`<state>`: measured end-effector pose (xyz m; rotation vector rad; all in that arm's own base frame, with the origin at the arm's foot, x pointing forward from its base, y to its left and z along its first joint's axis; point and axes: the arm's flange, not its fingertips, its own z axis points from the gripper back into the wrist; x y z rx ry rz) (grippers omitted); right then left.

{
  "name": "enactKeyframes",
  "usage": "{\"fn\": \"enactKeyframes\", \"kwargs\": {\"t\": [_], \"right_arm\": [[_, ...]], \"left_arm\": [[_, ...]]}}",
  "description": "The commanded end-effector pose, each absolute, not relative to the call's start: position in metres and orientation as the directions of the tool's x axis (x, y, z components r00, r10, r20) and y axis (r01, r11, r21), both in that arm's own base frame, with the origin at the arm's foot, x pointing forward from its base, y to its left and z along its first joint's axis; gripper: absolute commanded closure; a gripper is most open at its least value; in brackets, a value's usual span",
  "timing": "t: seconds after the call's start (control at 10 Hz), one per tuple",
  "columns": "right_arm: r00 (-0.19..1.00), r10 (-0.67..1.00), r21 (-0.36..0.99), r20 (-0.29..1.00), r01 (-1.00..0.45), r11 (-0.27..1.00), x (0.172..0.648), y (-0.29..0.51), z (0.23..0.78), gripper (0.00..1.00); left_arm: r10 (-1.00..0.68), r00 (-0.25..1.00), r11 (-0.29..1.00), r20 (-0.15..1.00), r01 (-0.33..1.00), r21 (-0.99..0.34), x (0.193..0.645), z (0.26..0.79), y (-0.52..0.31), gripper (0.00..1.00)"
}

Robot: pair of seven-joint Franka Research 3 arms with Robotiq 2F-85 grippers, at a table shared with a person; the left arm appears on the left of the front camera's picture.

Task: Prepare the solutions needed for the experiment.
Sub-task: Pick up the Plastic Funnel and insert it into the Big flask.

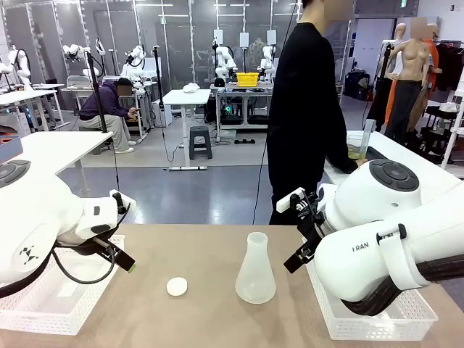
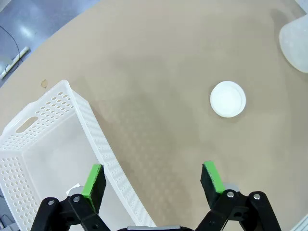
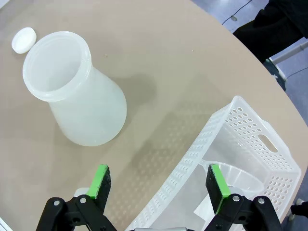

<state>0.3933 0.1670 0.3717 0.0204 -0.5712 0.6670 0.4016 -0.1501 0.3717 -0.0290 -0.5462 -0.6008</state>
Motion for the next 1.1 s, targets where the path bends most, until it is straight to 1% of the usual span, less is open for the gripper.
{"fn": "enactKeyframes", "kwargs": {"t": [0.0, 1.0], "right_arm": [[0.64, 0.577, -0.159, 0.507, -0.589, 0.792, 0.3934, 0.1669, 0.3717, 0.0], [0.639, 0.579, -0.161, 0.507, -0.59, 0.791, 0.3933, 0.167, 0.3717, 0.0]], "left_arm": [[-0.529, 0.688, 0.829, 0.496, 0.544, 0.129, 0.4017, 0.3717, -0.15, 0.0], [-0.529, 0.688, 0.829, 0.496, 0.544, 0.129, 0.4016, 0.3717, -0.1501, 0.0]]}}
